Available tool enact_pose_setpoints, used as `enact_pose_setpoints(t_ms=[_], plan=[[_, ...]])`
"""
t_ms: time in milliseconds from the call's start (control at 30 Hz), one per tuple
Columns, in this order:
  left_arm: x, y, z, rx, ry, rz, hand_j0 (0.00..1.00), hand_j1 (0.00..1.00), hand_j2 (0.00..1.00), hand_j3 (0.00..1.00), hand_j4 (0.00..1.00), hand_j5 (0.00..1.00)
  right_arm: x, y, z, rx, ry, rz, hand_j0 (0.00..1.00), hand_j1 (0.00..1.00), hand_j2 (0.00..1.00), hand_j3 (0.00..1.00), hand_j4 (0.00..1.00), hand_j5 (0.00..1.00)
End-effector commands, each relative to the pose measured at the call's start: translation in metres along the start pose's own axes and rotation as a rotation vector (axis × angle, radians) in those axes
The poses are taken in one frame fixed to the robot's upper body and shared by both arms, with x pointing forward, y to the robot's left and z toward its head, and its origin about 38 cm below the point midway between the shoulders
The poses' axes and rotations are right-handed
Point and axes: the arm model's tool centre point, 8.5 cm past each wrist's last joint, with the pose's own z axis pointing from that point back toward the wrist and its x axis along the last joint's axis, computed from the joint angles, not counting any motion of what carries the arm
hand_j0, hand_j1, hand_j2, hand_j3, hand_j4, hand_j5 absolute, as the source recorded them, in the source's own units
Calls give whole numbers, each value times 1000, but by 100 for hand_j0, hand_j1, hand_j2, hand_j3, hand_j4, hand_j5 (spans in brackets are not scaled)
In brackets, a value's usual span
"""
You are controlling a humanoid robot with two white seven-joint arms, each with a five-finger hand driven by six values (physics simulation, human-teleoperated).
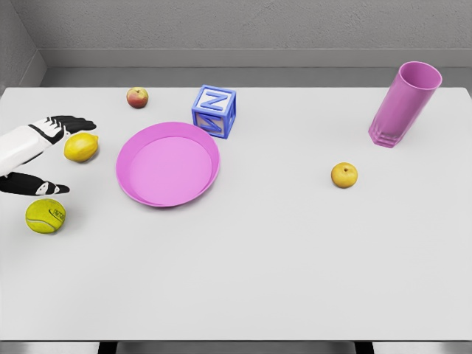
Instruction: Put the lemon on the plate with left arm
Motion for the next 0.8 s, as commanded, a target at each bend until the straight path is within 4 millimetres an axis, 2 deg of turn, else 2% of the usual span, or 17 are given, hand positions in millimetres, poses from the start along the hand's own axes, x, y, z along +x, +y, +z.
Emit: enact_pose_setpoints(t_ms=[0, 200, 333, 367, 500, 600, 700, 767], plan=[[0, 1, 0, 7, -1, 7, 100, 100, 100, 100, 100, 100, 0, 0, 0, 0, 0, 0, 100, 100, 100, 100, 100, 100], [-2, -2, 1, -12, 11, -5, 100, 100, 100, 100, 100, 100, 0, 0, 0, 0, 0, 0, 100, 100, 100, 100, 100, 100], [-14, 10, 11, -51, 70, -49, 100, 100, 100, 100, 100, 100, 0, 0, 0, 0, 0, 0, 100, 100, 100, 100, 100, 100], [-15, 13, 6, -64, 83, -90, 100, 100, 100, 100, 100, 100, 0, 0, 0, 0, 0, 0, 100, 100, 100, 100, 100, 100], [-15, -1, -12, -117, 67, -102, 100, 100, 100, 100, 100, 100, 0, 0, 0, 0, 0, 0, 100, 100, 100, 100, 100, 100], [-26, -8, -20, -182, 100, -134, 100, 100, 100, 100, 100, 100, 0, 0, 0, 0, 0, 0, 100, 100, 100, 100, 100, 100], [-25, -19, -37, -233, 71, -138, 100, 100, 100, 100, 100, 100, 0, 0, 0, 0, 1, 0, 100, 100, 100, 100, 100, 100], [-51, -16, -31, -230, 143, -98, 100, 100, 100, 100, 100, 100, 0, 0, 0, 0, 0, 0, 100, 100, 100, 100, 100, 100]])
